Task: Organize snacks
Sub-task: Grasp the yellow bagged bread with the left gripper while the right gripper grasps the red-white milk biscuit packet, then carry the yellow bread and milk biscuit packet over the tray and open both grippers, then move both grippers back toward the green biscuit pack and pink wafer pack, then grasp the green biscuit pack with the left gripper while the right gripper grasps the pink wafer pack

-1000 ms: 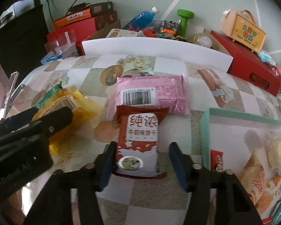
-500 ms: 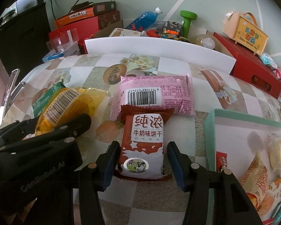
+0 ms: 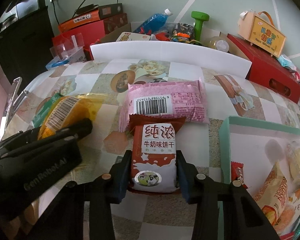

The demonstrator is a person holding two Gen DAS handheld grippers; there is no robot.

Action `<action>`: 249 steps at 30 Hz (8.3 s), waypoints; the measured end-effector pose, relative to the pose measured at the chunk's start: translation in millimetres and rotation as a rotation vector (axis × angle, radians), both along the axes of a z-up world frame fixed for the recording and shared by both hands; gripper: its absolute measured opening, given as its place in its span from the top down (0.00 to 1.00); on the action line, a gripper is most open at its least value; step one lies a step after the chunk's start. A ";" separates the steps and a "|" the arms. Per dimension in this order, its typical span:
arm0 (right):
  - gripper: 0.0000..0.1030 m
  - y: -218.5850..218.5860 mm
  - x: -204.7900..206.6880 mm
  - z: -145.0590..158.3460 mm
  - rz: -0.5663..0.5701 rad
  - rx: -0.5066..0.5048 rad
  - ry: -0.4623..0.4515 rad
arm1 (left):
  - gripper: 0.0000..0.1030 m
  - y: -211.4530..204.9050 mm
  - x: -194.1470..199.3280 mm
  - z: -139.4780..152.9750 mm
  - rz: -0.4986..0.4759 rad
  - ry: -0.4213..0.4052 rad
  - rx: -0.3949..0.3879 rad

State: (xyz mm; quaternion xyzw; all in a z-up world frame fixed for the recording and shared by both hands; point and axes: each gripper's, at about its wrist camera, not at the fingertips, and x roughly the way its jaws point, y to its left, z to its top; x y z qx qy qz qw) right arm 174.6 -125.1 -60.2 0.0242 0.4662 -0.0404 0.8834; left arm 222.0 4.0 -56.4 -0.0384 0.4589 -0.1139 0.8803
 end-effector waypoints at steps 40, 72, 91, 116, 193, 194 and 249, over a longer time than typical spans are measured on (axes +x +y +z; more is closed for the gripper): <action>0.59 -29.4 -28.2 65.0 -0.045 0.045 -0.182 | 0.59 -7.4 -29.6 65.5 -0.025 -0.189 -0.028; 0.59 -248.5 -102.2 73.3 -0.649 -0.029 -0.189 | 0.59 -197.9 -79.8 52.2 -0.467 -0.183 0.026; 0.59 -252.2 -97.8 64.7 -0.664 -0.035 -0.161 | 0.46 -202.7 -82.7 53.5 -0.484 -0.189 0.047; 0.00 -235.4 -83.6 62.0 -0.596 -0.045 -0.138 | 0.10 -151.0 -51.2 52.5 -0.272 -0.159 0.028; 0.00 -22.8 32.8 39.2 -0.193 -0.007 -0.179 | 0.09 64.4 11.1 -1.3 0.254 -0.026 0.018; 0.00 -25.7 36.7 38.2 -0.214 -0.001 -0.178 | 0.09 63.4 11.4 -1.6 0.250 -0.026 0.021; 0.55 -1.9 53.3 -2.2 -0.040 0.012 -0.072 | 0.60 38.0 15.5 -3.1 0.166 -0.082 0.043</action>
